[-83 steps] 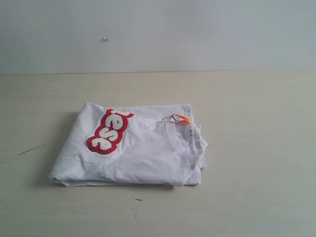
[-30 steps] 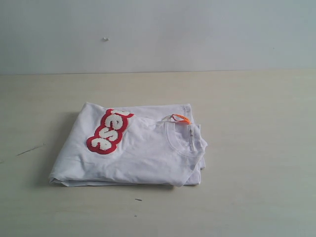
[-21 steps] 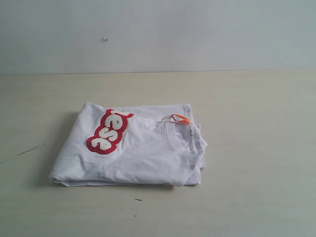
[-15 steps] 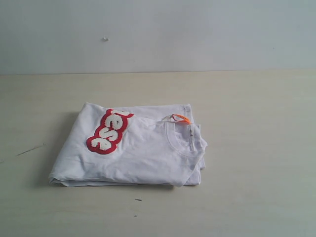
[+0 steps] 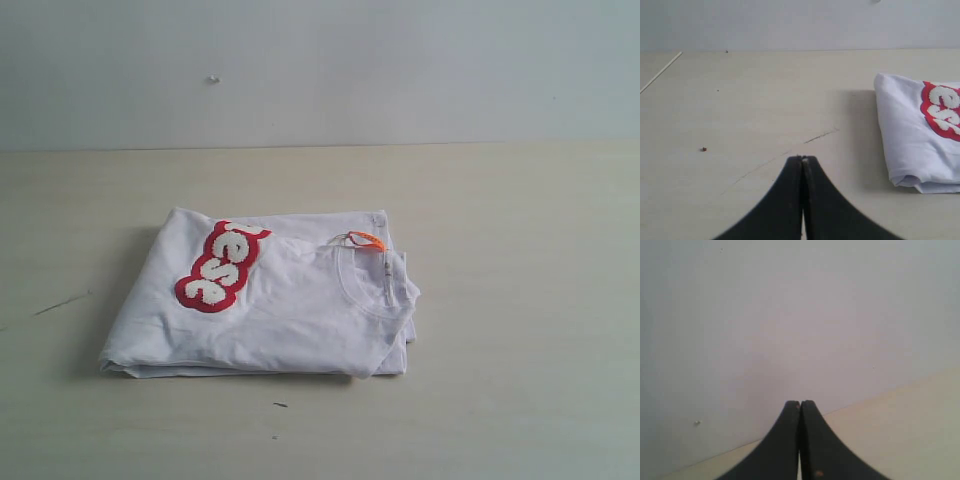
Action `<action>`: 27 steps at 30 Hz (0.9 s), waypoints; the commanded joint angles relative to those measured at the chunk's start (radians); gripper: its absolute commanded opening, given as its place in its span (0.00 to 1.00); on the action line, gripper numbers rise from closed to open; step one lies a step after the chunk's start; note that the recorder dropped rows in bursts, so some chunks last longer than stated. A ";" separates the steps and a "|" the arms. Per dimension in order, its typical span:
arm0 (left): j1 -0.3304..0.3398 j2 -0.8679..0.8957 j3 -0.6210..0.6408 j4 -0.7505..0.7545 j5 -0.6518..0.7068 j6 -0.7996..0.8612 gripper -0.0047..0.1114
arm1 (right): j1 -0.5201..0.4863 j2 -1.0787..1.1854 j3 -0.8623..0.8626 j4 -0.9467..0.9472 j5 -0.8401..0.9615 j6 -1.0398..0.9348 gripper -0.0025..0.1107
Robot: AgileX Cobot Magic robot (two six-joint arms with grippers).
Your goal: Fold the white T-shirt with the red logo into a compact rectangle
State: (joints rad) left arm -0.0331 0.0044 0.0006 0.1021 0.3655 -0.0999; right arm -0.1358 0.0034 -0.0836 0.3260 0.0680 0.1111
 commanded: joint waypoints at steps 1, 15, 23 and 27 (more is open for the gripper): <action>0.004 -0.004 -0.001 -0.010 -0.008 -0.007 0.04 | -0.006 -0.003 0.005 0.003 0.001 0.000 0.02; 0.004 -0.004 -0.001 -0.010 -0.008 -0.007 0.04 | -0.006 -0.003 0.084 -0.483 -0.331 -0.013 0.02; 0.004 -0.004 -0.001 -0.008 -0.008 -0.007 0.04 | -0.006 -0.003 0.084 -0.494 0.072 -0.127 0.02; 0.004 -0.004 -0.001 -0.008 -0.008 -0.007 0.04 | -0.003 -0.003 0.084 -0.483 0.170 -0.152 0.02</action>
State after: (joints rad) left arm -0.0331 0.0044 0.0006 0.1021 0.3655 -0.0999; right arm -0.1358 0.0043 -0.0054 -0.1572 0.2043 -0.0238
